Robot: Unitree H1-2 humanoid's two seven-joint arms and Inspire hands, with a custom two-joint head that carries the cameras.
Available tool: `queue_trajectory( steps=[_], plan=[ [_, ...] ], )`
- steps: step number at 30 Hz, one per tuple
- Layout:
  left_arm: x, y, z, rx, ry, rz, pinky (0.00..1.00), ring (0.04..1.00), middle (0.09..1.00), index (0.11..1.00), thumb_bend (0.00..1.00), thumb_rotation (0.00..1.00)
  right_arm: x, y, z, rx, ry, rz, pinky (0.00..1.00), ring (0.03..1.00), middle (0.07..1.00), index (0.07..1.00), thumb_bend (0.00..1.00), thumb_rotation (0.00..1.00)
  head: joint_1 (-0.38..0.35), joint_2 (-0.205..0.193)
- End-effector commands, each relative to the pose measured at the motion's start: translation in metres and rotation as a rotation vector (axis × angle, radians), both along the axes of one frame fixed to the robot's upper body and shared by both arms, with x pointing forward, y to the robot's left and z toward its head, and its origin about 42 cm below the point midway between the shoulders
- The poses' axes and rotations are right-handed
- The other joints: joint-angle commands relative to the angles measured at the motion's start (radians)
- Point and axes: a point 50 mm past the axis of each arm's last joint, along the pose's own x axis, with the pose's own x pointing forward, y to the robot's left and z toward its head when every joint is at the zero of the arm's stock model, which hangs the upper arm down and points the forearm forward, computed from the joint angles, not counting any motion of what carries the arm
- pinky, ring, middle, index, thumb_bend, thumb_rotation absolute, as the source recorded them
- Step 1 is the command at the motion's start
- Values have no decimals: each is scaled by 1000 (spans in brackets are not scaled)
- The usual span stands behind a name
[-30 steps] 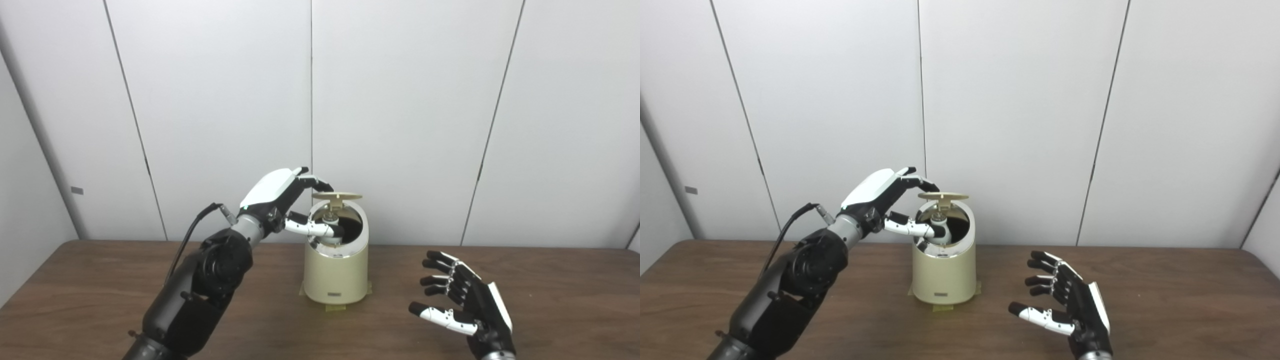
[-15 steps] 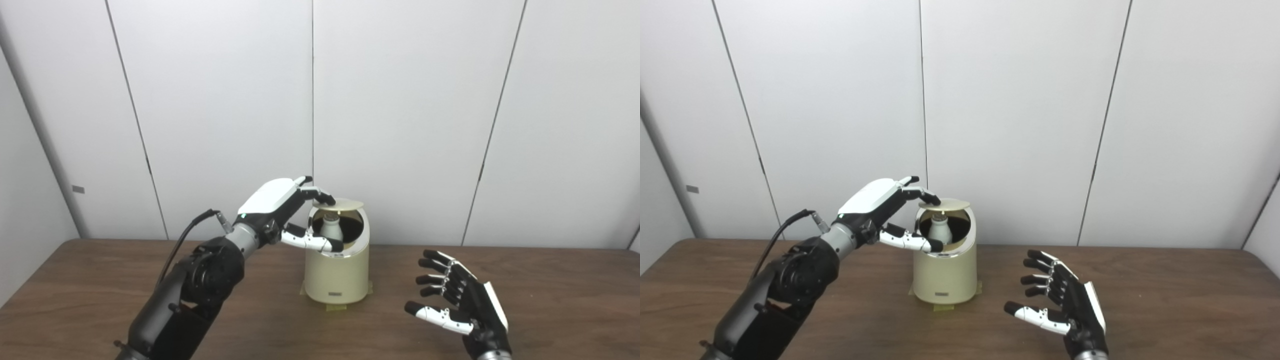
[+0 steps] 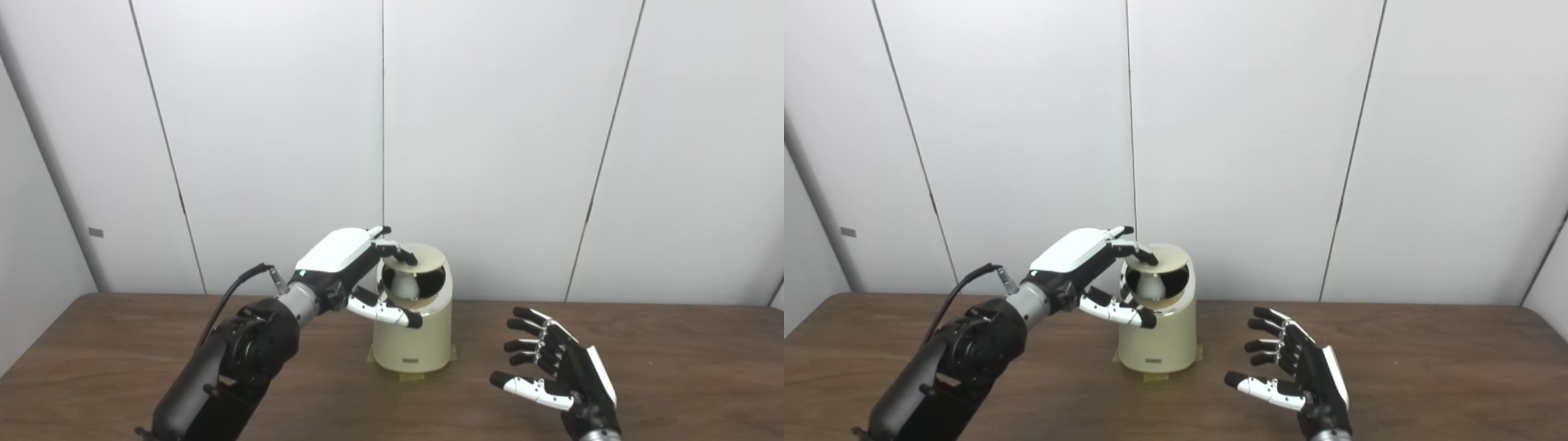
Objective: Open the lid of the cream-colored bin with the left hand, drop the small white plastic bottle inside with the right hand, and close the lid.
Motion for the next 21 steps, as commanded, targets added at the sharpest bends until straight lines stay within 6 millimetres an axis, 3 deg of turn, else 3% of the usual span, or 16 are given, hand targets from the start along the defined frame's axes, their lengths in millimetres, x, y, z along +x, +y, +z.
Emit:
queue_trajectory(
  steps=[1,9,14,21],
  plan=[
    [1,0,21,3,-68,-19,1000,997,812,784,973,558,7,5,24,8,-90,15,533,604,724,747,803,84,0,2],
    [1,-3,10,19,-25,-37,1000,999,798,780,985,540,8,6,26,13,-92,18,588,604,722,748,806,88,-5,12],
    [0,-5,-3,139,-41,-41,1000,975,779,778,974,553,6,6,28,-2,-96,14,543,601,724,745,795,101,-6,16],
    [-3,-10,-22,259,-55,-63,1000,952,764,759,978,514,4,7,31,-10,-89,6,576,603,721,743,794,112,-9,27]
  ],
)
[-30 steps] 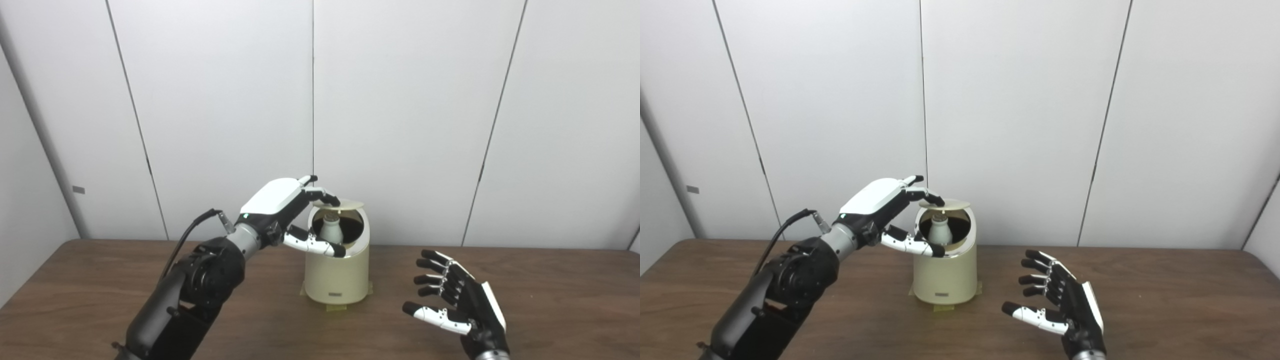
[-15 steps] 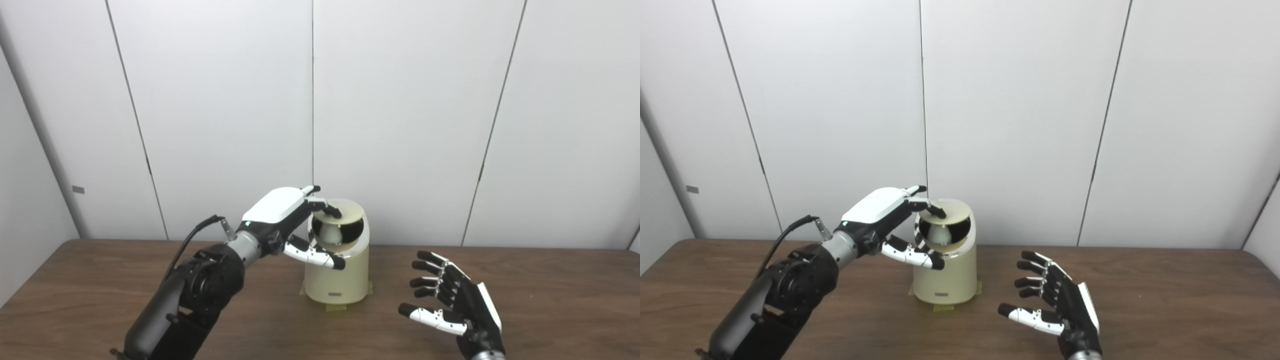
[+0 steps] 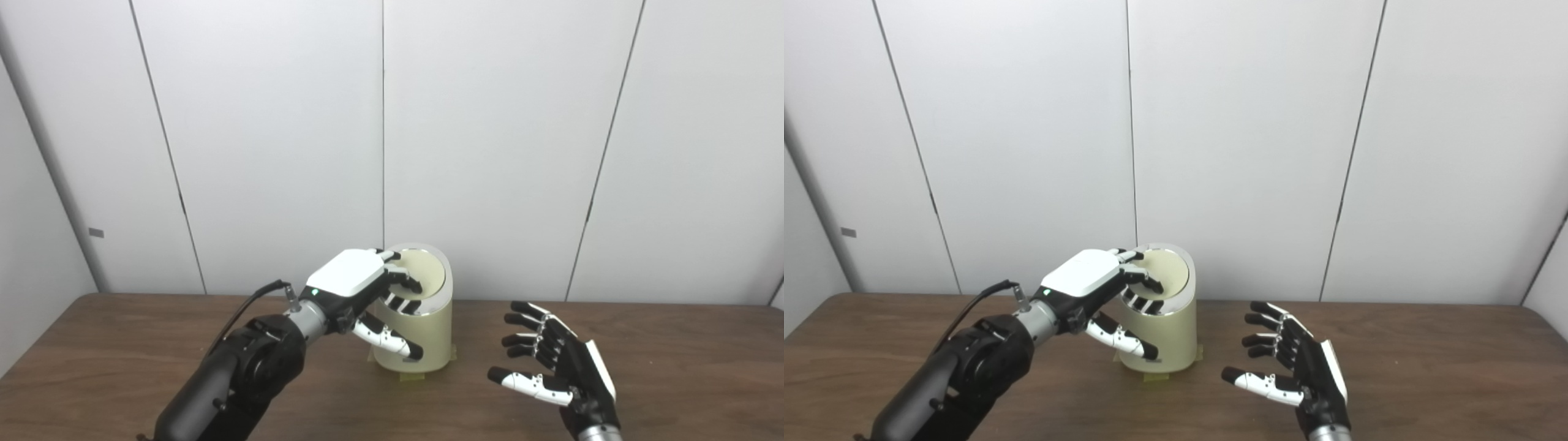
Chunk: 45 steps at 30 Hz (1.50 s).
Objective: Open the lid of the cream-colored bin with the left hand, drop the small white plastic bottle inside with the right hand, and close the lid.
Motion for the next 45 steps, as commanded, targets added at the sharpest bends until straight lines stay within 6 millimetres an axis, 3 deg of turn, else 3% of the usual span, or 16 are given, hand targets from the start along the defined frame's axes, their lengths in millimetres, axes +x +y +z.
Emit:
queue_trajectory(
  steps=[1,9,14,20,25,30,34,36,40,45],
  plan=[
    [3,-1,0,59,-2,-5,1000,954,766,760,981,511,5,4,21,0,-74,3,578,605,722,743,796,118,0,3],
    [-3,-8,-17,157,8,-9,1000,963,784,779,963,515,4,5,23,15,-72,5,544,597,723,742,796,119,-4,12],
    [-6,-5,-13,135,-15,-9,1000,962,785,785,954,523,3,6,23,11,-71,2,554,605,722,741,800,133,-4,13],
    [-14,-1,10,-31,-128,10,1000,951,769,774,900,484,4,6,23,5,-72,1,523,594,723,739,789,129,-3,10],
    [-21,4,24,-251,-189,30,1000,963,812,811,842,487,5,4,21,6,-74,3,516,590,719,740,782,112,-1,8],
    [-30,18,21,-504,-211,72,807,887,854,843,729,434,5,1,20,3,-67,-2,514,591,719,741,787,109,3,7],
    [-35,29,12,-736,-131,107,740,857,860,861,720,403,4,-1,20,-4,-66,-5,534,603,718,741,785,100,2,8],
    [-38,35,3,-877,-85,123,739,843,829,855,741,338,4,-2,19,-5,-67,-7,514,601,721,744,786,97,1,9],
    [-54,49,-25,-1063,19,205,758,821,817,856,735,362,3,-5,17,-6,-62,-8,497,606,735,748,787,119,6,9],
    [-72,64,-62,-1184,114,279,662,766,808,856,718,347,0,-6,17,3,-65,-1,512,605,737,754,791,129,5,12]
  ],
)
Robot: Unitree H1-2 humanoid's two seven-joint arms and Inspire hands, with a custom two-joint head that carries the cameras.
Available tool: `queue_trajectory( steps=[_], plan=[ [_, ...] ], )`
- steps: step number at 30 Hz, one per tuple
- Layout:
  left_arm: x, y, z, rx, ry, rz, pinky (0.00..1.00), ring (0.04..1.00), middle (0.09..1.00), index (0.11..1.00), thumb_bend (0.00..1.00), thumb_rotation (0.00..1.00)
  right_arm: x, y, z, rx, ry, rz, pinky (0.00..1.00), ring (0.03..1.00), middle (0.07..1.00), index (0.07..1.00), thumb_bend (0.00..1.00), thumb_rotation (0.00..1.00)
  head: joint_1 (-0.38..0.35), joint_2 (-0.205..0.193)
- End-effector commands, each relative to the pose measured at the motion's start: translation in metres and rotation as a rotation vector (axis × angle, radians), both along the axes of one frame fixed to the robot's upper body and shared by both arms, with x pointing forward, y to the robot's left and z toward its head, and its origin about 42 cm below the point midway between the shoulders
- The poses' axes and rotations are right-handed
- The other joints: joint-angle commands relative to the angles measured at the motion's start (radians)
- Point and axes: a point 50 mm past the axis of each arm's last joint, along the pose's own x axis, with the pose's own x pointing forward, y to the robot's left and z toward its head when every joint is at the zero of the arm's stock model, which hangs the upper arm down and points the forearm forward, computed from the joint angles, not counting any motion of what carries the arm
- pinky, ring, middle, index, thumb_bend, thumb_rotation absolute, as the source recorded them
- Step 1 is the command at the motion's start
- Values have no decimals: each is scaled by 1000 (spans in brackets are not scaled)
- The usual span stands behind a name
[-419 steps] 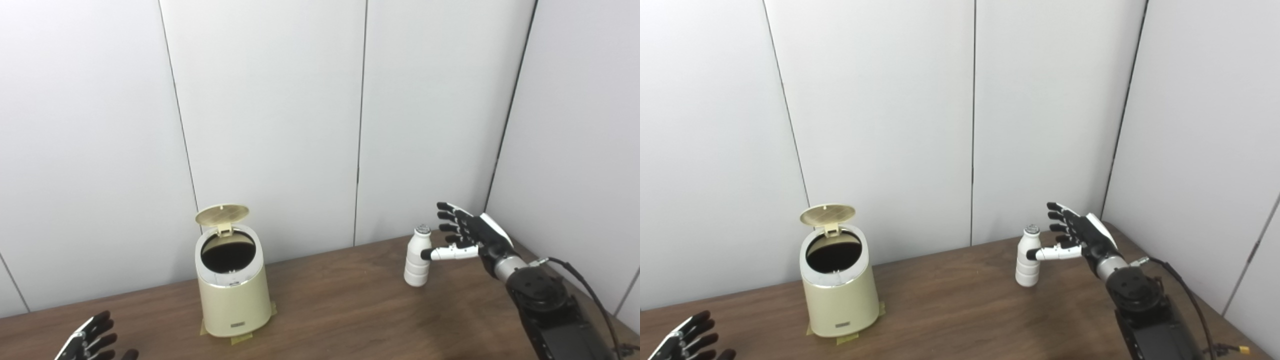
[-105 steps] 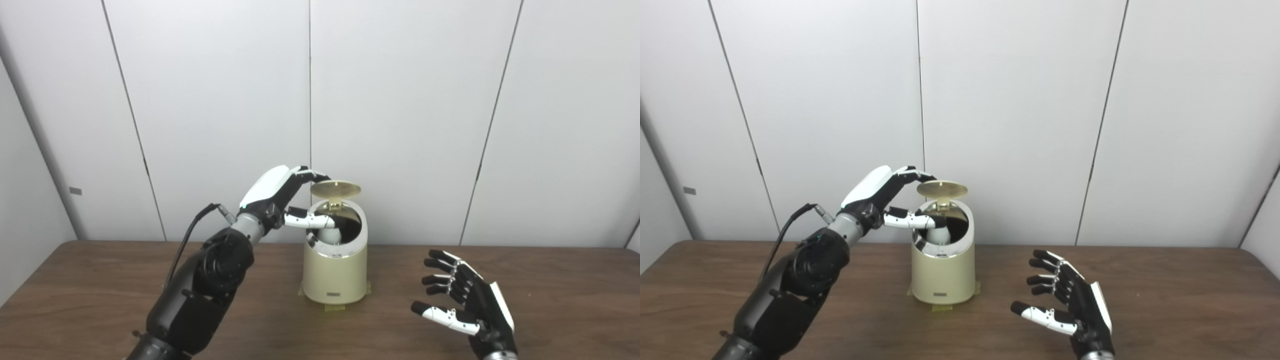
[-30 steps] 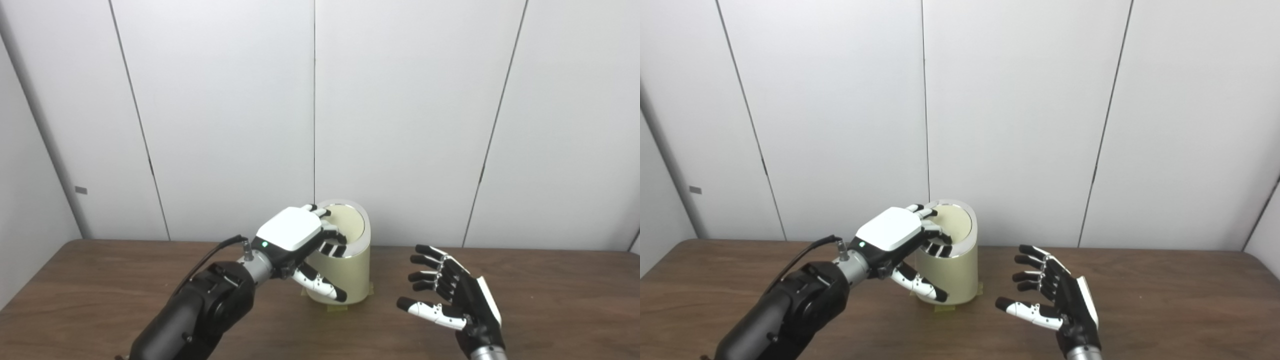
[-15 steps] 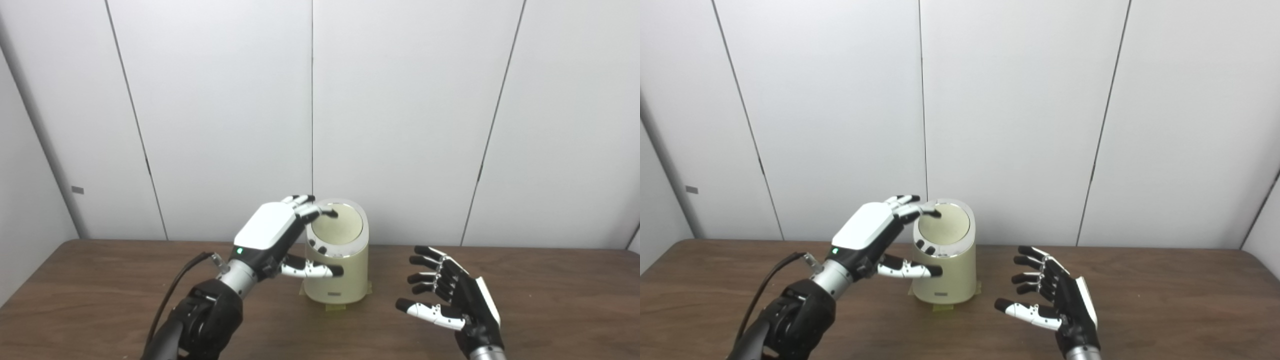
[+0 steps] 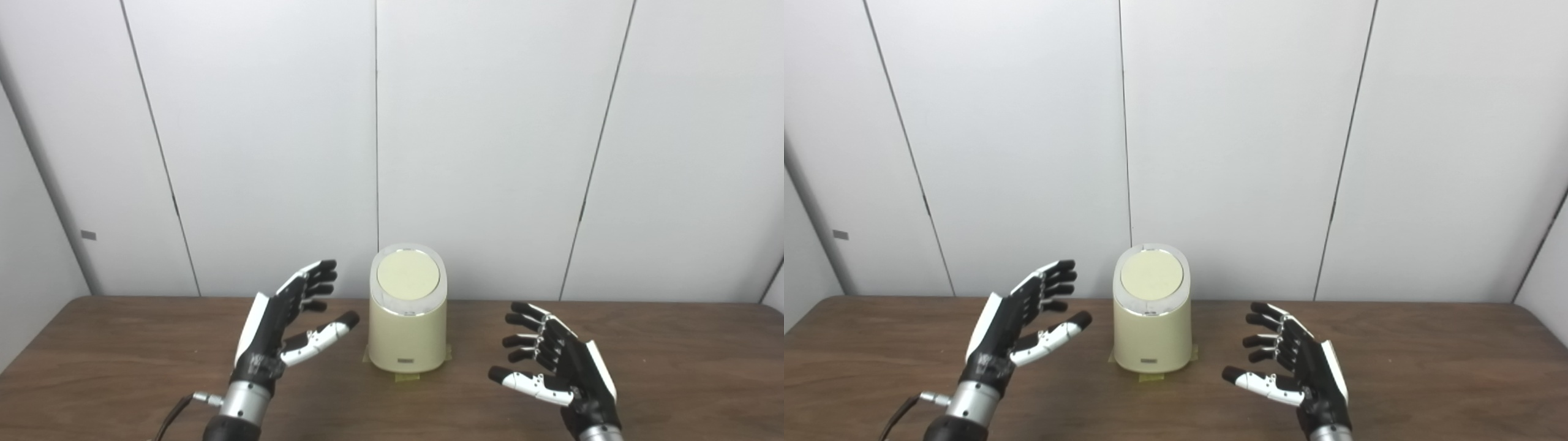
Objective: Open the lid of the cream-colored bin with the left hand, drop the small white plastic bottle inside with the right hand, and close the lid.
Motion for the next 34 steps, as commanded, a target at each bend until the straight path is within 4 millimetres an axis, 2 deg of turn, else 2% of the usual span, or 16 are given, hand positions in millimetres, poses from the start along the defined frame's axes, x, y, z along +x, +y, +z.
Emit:
queue_trajectory(
  steps=[1,6,11,16,19,25,34],
  plan=[
    [1,1,14,-39,-69,14,663,761,804,856,711,347,5,0,18,-1,-81,11,517,609,737,755,793,137,1,1],
    [-10,13,-11,-68,-30,65,662,747,788,849,693,351,1,-3,19,-1,-86,6,527,612,734,753,796,144,1,5],
    [-12,18,-24,-51,4,67,698,754,784,843,728,346,-1,-7,17,1,-96,-8,524,617,742,747,800,138,5,4],
    [-10,20,-25,-52,19,52,686,739,771,824,713,300,-2,-9,14,-29,-97,-24,527,624,763,764,810,173,-1,4],
    [-11,21,-27,-47,32,50,681,735,766,826,724,295,-3,-9,13,-31,-95,-21,531,633,771,773,785,141,-6,3],
    [-12,20,-27,-53,52,40,700,746,773,832,706,290,-5,-8,11,-14,-79,-17,545,648,781,780,813,172,-9,4],
    [-11,21,-26,-51,48,49,679,737,767,831,682,268,-7,-4,12,-3,-71,-11,528,630,781,773,804,143,-10,4]
  ],
)
